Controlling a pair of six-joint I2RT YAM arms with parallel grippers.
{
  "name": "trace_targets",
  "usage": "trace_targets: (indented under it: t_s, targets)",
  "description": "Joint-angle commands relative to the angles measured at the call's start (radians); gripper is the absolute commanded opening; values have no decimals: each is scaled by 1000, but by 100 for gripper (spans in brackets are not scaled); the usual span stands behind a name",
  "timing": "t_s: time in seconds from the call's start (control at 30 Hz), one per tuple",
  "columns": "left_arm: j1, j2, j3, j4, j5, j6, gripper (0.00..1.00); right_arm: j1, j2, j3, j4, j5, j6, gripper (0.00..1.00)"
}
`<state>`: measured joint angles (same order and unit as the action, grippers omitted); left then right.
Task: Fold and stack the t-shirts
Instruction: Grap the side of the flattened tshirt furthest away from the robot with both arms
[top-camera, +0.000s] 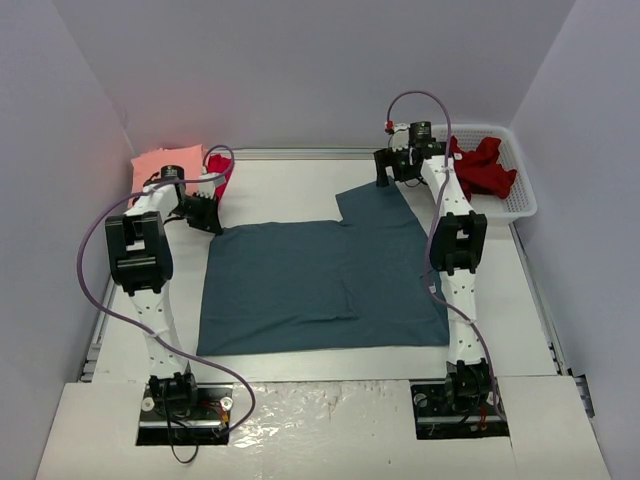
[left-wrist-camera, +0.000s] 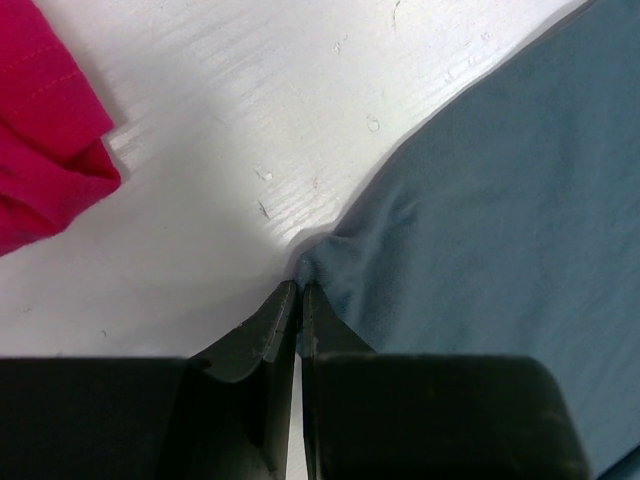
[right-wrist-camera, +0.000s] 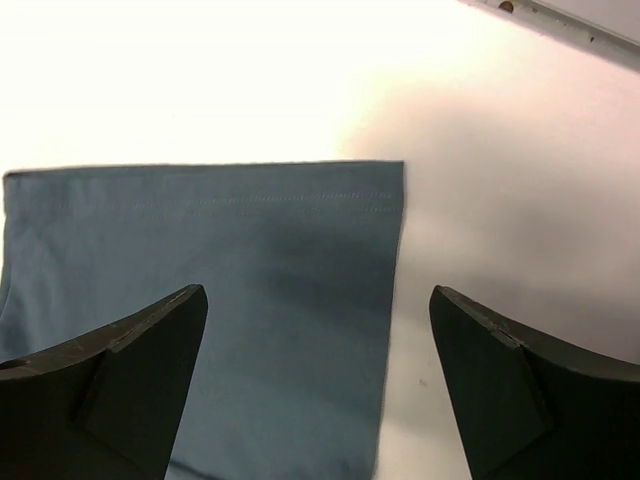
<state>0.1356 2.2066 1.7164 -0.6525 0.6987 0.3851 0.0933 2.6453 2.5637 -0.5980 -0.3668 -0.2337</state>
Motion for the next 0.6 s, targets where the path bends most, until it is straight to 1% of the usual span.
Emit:
trace_targets:
  t_s: [0.0, 0.33, 0.57]
  targets:
    - [-7, -85, -20, -15, -16, 3, 2, 2, 24, 44, 53, 20, 62, 90]
    - [-7, -79, -15, -15, -28, 11, 2, -7, 93, 64, 99, 22, 100, 94]
    - [-7, -64, -24, -12, -37, 20, 2, -18, 113, 75, 110, -20, 119, 95]
